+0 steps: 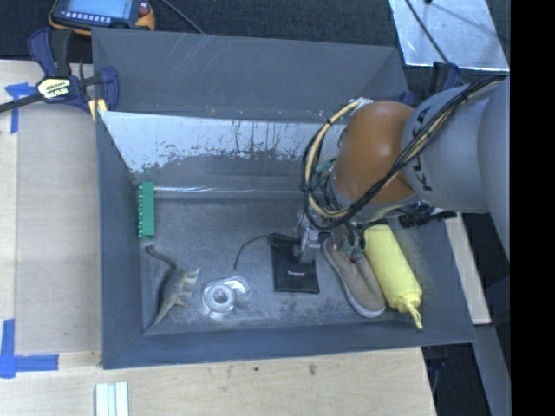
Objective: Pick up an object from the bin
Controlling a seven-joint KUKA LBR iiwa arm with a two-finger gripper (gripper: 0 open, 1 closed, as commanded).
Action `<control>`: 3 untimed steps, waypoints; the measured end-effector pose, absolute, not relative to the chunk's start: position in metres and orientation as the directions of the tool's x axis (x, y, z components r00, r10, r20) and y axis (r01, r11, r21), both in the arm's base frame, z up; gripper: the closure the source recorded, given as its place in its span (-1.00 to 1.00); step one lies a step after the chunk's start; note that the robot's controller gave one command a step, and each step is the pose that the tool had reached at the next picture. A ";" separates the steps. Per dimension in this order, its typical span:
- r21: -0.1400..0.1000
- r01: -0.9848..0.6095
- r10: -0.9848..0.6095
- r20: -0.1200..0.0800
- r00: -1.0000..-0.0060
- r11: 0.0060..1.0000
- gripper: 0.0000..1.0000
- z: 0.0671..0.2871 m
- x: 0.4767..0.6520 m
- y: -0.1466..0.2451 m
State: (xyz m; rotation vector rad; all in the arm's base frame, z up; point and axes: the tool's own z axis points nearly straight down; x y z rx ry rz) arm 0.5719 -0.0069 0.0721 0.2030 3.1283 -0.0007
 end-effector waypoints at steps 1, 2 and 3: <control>0.000 0.129 0.129 -0.007 -0.992 0.992 1.00 0.072 0.572 -0.007; 0.000 0.129 0.129 -0.007 -0.992 0.992 1.00 0.074 0.572 -0.007; 0.000 0.129 0.129 -0.003 -0.992 0.992 1.00 0.080 0.571 -0.007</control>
Offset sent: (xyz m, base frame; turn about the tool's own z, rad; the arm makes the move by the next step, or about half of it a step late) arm 0.0000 0.0000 0.0132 0.0000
